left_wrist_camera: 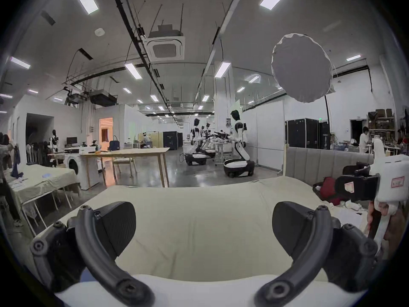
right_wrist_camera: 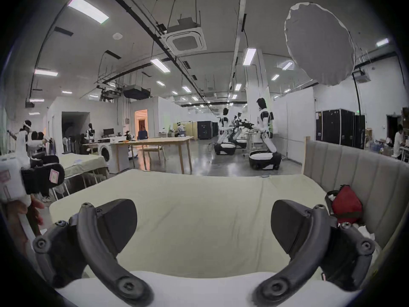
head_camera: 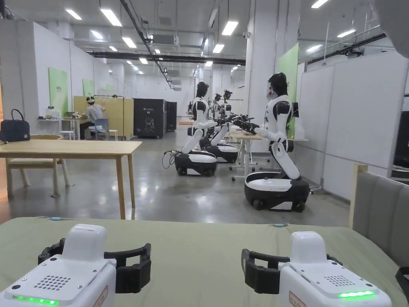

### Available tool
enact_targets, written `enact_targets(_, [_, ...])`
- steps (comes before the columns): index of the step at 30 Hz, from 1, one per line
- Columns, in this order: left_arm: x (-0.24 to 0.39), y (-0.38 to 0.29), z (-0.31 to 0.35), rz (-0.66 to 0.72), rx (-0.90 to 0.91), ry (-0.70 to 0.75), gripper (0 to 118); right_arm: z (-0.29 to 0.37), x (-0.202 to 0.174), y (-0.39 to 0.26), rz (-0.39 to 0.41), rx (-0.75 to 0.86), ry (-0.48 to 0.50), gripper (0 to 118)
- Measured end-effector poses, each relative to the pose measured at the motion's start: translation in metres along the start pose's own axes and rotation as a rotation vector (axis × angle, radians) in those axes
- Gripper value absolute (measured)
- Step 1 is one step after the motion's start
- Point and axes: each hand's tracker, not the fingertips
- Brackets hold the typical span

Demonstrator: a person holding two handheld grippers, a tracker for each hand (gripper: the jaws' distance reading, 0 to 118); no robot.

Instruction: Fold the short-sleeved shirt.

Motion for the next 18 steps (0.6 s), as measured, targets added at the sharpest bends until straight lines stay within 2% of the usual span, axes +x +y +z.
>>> enact_targets(6, [0.001, -0.005, -0.001, 0.007, -0.012, -0.002, 118, 0.002, -0.006, 0.004, -0.005, 0.009, -0.043, 118])
enact_targets(8, [0.001, -0.006, -0.001, 0.005, -0.013, 0.002, 118, 0.003, -0.003, 0.006, -0.037, -0.002, -0.021, 118])
enact_targets(10, [0.002, -0.006, -0.001, 0.008, -0.013, 0.000, 118, 0.007, -0.002, 0.007, -0.102, 0.033, -0.007, 118])
enact_targets(12, [0.002, -0.007, 0.000, 0.008, -0.015, 0.000, 118, 0.011, -0.001, 0.010, -0.118, 0.038, -0.016, 118])
enact_targets(14, [0.003, -0.007, 0.000, 0.006, -0.014, 0.003, 118, 0.013, -0.004, 0.014, -0.106, 0.031, -0.041, 118])
enact_targets(18, [0.003, -0.005, 0.000, 0.013, 0.001, 0.006, 118, 0.016, -0.014, 0.015, -0.013, 0.039, -0.121, 118])
